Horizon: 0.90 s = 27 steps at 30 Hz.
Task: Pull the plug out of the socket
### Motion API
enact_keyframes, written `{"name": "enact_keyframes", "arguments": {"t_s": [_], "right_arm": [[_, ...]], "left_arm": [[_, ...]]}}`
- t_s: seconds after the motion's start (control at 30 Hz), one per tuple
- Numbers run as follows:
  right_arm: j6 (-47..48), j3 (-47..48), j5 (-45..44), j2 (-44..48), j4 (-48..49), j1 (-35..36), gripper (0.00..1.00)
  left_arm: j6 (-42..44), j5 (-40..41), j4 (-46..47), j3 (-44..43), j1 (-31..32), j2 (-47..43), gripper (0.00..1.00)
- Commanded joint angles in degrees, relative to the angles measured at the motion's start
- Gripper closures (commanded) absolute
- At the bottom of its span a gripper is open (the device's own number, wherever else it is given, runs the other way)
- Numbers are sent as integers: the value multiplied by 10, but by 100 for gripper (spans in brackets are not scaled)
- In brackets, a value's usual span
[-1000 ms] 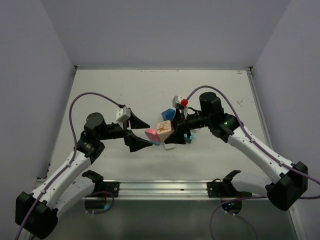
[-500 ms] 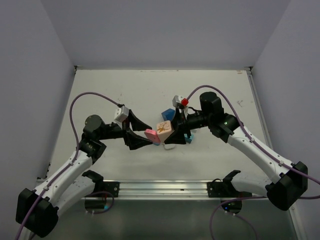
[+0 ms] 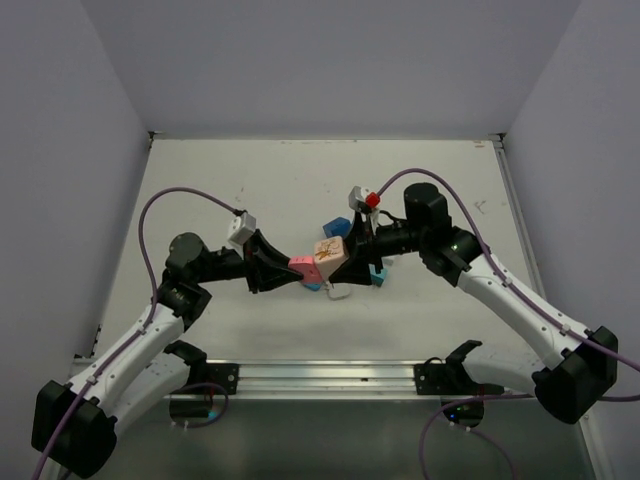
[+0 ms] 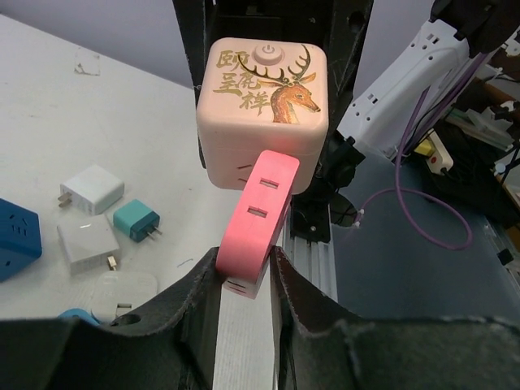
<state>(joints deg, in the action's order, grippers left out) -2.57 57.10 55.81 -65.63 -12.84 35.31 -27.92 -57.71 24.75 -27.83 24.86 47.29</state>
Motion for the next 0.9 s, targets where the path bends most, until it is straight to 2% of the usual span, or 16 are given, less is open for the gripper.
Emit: {"name": "enact_keyframes", "arguments": {"t_s": [0.0,0.17,0.33,0.4,0.6,0.87], "right_arm": [[-6,-3,-61,8,28,2,100],[-10,-9,-93,9,26,1,100],[-15,-12,-128,9,24,1,100],[-16,-16,-120,10,29,1,100],[-4,-25,-101,25,19,-9,100],[-22,-55,-58,59,39,-80,100]], "left_arm": [[-4,-5,30,-14,5,-12,78],[-7,-4,29,-13,5,-17,89],[-6,1,28,-13,5,-22,93],[-4,6,28,-10,5,-23,100],[-6,1,42,3,5,-27,100],[-4,19,48,28,5,-64,100]]}}
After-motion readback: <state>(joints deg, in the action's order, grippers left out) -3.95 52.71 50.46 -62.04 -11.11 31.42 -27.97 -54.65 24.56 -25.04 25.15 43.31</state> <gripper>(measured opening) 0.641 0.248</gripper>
